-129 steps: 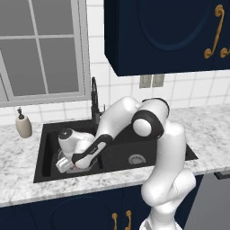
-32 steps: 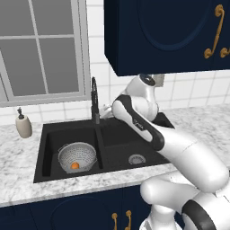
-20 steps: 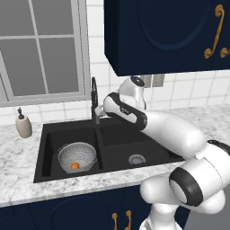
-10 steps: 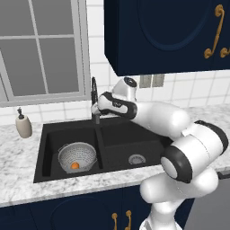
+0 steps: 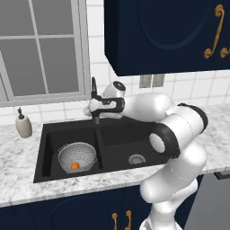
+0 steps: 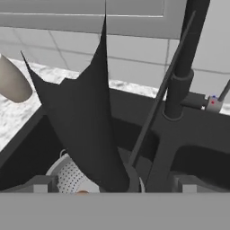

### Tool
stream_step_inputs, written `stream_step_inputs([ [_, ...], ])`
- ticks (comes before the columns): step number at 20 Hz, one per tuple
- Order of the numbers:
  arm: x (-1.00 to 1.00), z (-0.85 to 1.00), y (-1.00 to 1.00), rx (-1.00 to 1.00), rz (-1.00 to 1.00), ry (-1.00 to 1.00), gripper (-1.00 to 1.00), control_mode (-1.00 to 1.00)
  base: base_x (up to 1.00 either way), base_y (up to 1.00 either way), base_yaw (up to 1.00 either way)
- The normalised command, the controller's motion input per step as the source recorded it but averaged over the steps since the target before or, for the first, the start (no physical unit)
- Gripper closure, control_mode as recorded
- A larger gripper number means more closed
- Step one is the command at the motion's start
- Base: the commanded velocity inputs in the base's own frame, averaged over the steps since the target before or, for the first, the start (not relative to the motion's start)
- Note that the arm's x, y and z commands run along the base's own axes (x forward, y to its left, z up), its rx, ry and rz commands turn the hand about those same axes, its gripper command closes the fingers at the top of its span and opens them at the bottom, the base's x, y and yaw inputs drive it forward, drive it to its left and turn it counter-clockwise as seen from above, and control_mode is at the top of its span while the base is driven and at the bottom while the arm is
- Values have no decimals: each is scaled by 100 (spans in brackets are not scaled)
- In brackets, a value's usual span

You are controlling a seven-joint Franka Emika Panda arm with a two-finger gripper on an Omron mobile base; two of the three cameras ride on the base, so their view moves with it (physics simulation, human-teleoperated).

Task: Put the colander in the sink, put the tangerine in the colander, and turn on the sink faucet and pour water over the colander.

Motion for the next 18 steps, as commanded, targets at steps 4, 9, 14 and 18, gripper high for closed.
stream_step_inputs([
  [4,34,-19,-3,0,0,2,-100,-100,0,0,0],
  [9,0,0,-4,0,0,6,-100,-100,0,0,0],
  [14,25,-10,27,0,0,0,-100,-100,0,0,0],
  [18,48,-6,46,0,0,0,-100,-100,0,0,0],
])
